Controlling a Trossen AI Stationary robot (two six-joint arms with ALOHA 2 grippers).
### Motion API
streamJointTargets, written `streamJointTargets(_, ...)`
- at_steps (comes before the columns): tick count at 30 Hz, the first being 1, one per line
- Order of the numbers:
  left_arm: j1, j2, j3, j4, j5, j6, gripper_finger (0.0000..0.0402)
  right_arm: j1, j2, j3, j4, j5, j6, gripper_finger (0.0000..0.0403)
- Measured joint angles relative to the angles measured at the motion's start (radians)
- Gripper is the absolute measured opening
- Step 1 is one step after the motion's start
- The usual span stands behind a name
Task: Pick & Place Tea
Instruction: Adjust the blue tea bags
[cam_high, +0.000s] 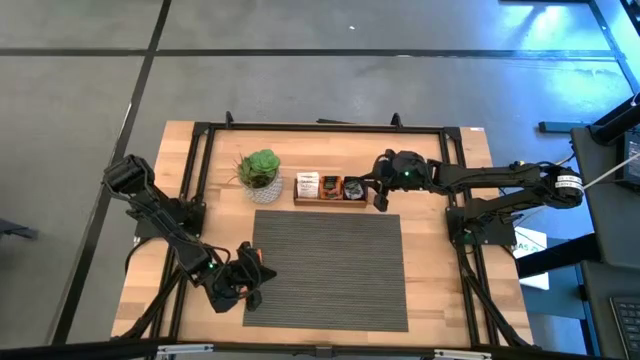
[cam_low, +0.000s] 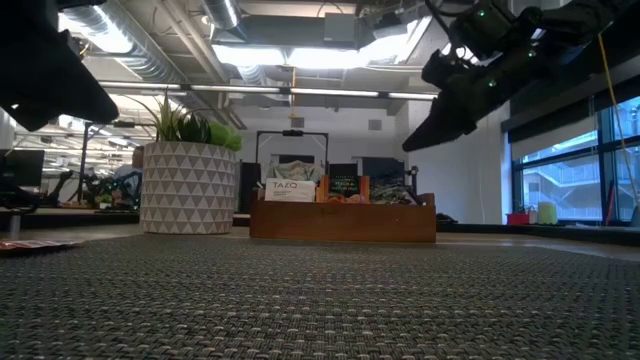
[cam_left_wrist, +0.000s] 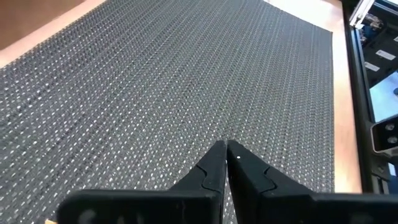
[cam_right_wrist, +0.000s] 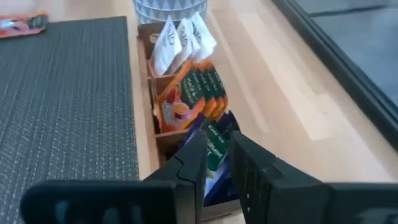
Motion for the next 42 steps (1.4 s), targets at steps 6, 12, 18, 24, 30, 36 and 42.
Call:
streamJointTargets(6,0.011,0.000,0.000,0.000,0.001,0.002,0.0009,-0.021,0.009,0.000,0.010,-0.041,-0.014,0.0103)
streamJointTargets(12,0.010,0.000,0.000,0.000,0.004,0.002,0.0011,-0.017,0.074,0.000,0.067,-0.046,-0.089,0.0148)
streamJointTargets(18,0.009,0.000,0.000,0.000,0.007,0.002,0.0012,-0.014,0.182,0.000,0.138,-0.038,-0.156,0.0158)
streamJointTargets(24,0.009,0.000,0.000,0.000,0.009,0.002,0.0008,-0.016,0.208,0.000,0.133,-0.037,-0.158,0.0158)
streamJointTargets(30,0.009,0.000,0.000,-0.003,0.010,0.002,0.0013,-0.015,0.200,0.000,0.124,0.010,-0.210,0.0158)
streamJointTargets(36,0.009,0.000,0.000,-0.003,0.011,0.002,0.0010,-0.012,0.170,0.011,0.142,0.073,-0.233,0.0158)
streamJointTargets(42,0.009,0.000,0.000,-0.003,0.013,0.002,0.0010,-0.018,0.156,0.029,0.056,0.063,-0.222,0.0158)
